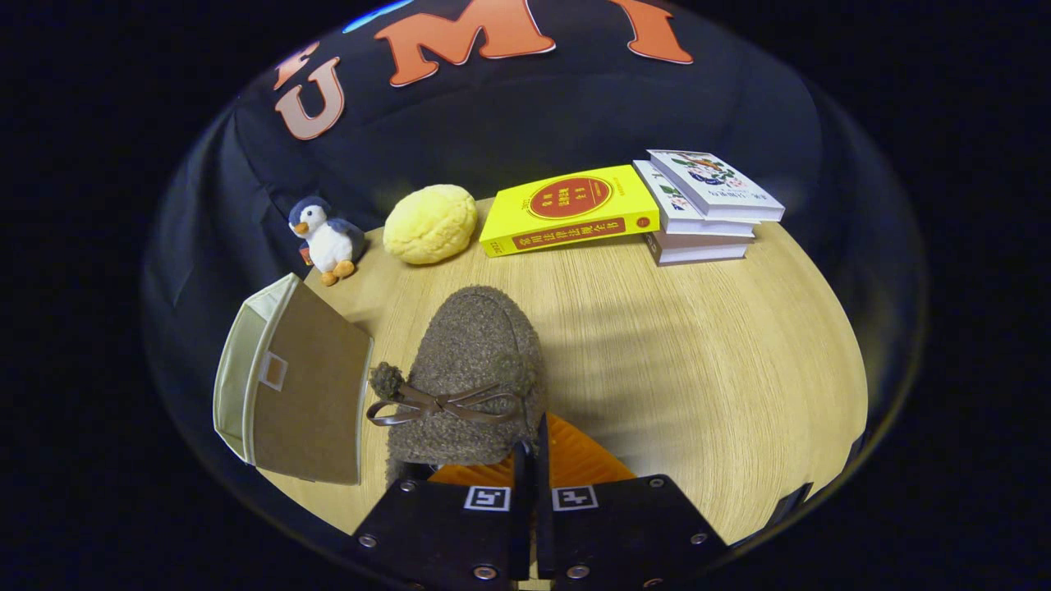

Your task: Open the storage box then place both shoes into the box .Put the left shoe in first, then the right shoe, with the right side of both shoes facing outward in a uniform manner.

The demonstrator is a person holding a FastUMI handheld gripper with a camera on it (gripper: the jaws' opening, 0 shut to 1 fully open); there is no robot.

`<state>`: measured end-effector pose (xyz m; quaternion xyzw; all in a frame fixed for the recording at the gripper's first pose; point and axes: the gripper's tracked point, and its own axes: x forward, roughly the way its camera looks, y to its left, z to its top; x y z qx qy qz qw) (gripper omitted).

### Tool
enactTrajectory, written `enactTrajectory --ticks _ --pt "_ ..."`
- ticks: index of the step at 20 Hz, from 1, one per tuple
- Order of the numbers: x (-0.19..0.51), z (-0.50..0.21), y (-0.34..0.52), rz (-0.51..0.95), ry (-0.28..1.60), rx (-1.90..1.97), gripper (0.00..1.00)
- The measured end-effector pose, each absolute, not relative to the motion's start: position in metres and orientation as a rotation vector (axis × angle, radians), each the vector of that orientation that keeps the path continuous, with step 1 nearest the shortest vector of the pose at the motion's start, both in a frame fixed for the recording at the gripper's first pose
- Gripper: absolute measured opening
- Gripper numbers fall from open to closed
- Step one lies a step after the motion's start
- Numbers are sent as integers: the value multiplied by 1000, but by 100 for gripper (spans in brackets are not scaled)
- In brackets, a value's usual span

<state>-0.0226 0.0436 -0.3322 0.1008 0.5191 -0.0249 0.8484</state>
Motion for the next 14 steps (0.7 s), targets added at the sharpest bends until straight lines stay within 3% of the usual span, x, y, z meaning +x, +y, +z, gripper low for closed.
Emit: enactTrajectory --ticks 14 --pt "40 -241 194 128 1022 229 4"
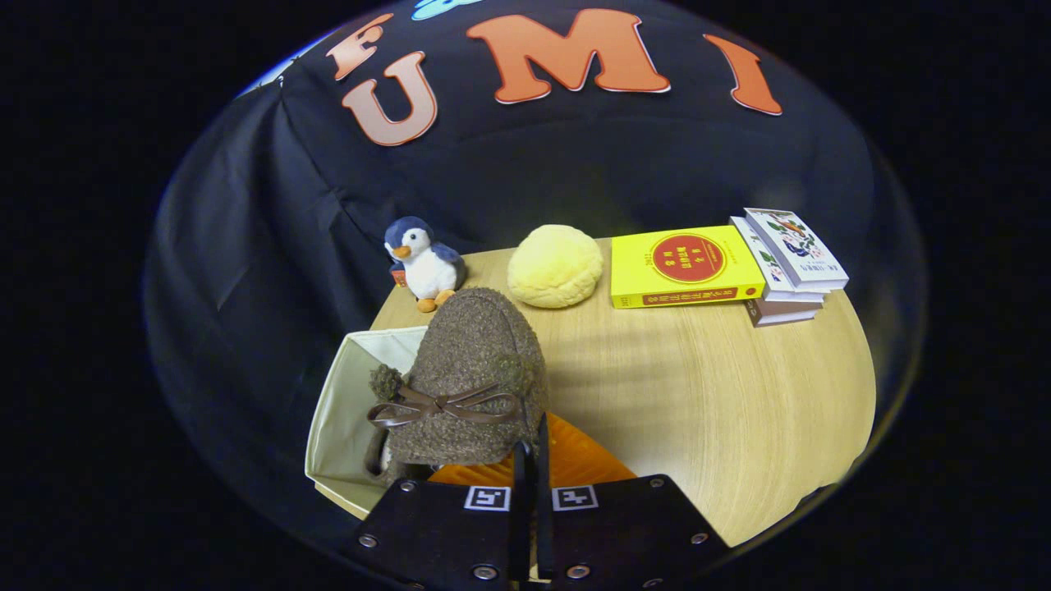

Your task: Open the storage box then place both shoes into the box .Put the left shoe in first, then the right shoe, with the right side of both shoes facing outward in a uniform manner.

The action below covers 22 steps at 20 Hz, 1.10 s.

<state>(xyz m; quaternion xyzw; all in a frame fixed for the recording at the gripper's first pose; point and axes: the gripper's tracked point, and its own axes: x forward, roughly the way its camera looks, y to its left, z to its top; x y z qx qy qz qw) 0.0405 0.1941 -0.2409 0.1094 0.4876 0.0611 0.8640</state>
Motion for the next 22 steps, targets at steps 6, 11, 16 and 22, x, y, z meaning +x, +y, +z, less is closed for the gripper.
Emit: enactTrajectory --ticks 6,11,16,22 --pt "54 -227 257 200 1029 239 4" --pt "51 -239 295 224 1071 240 4" --pt "42 -270 305 169 1139 195 4" --pt "34 -289 315 157 1154 155 9"
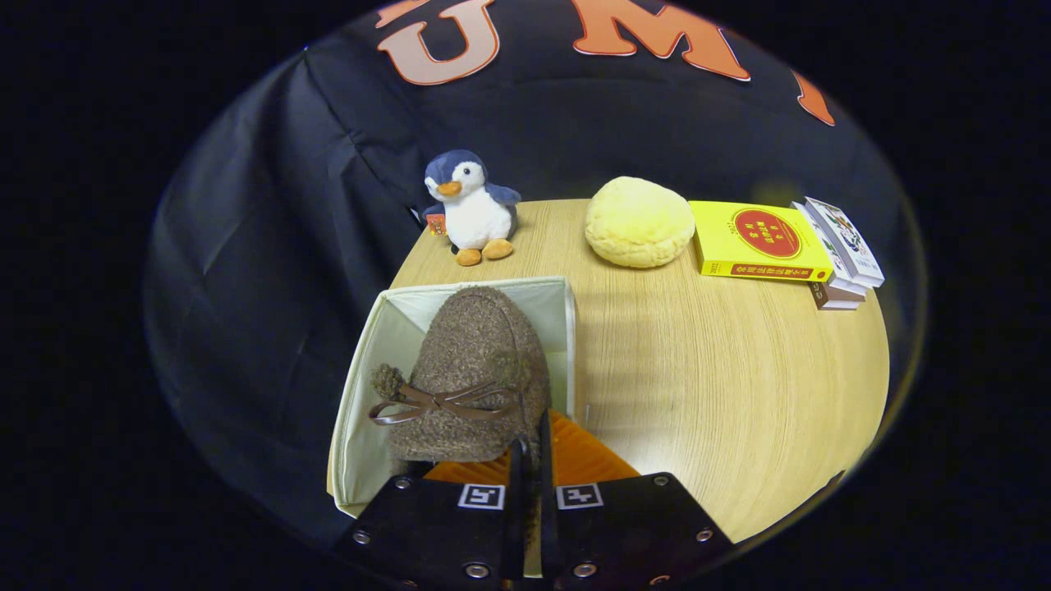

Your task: Open the storage box then place both shoes into the box .Put the left shoe in first, then the right shoe, with the right side of both shoes facing outward in a uniform manner.

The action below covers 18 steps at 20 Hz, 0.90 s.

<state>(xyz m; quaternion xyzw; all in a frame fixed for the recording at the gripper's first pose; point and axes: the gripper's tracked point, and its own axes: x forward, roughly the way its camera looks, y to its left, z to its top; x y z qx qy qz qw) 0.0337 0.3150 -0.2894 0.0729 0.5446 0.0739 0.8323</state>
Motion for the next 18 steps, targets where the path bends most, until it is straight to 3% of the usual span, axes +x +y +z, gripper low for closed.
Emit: enactTrajectory --ticks 7,13,18 --pt "20 -271 329 230 1142 207 19" --pt "37 -201 316 306 969 254 39" --pt "39 -147 285 341 837 234 64"
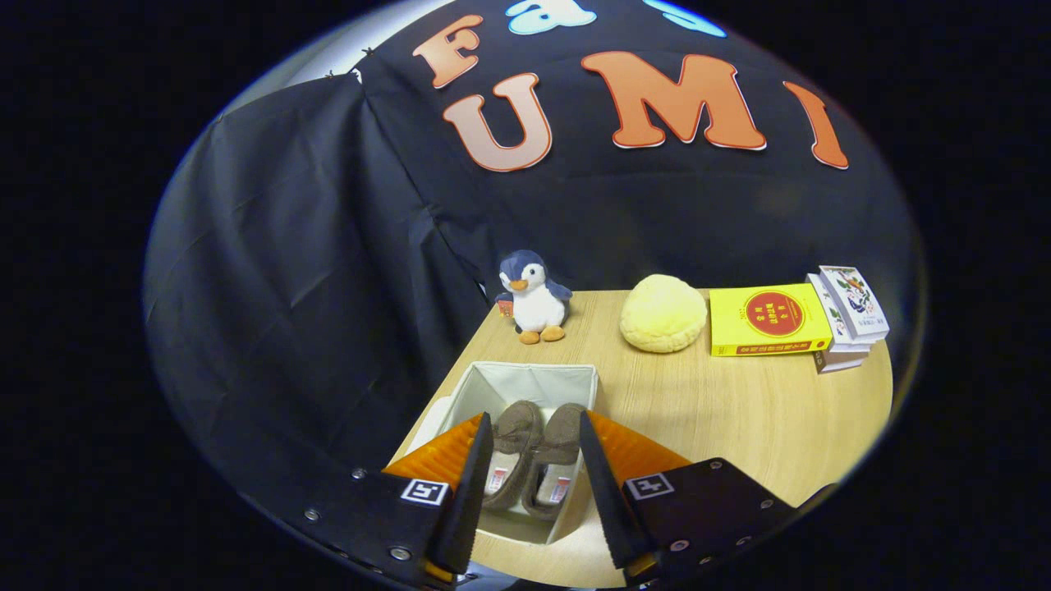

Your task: Open the storage box then place both shoes into the box .Put the left shoe in first, then the right shoe, with the right side of both shoes facing outward in a uniform manner.

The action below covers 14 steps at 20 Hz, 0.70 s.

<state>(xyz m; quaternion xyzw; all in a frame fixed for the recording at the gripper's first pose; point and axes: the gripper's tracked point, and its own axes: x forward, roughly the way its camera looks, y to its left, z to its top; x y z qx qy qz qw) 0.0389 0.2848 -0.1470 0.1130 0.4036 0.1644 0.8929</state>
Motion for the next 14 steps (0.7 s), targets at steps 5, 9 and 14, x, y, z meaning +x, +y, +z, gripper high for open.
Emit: enactTrajectory --ticks 5,9,14 --pt "47 -95 244 327 701 254 80" --pt "52 -76 207 308 589 228 88" --pt "60 -43 155 248 446 209 91"
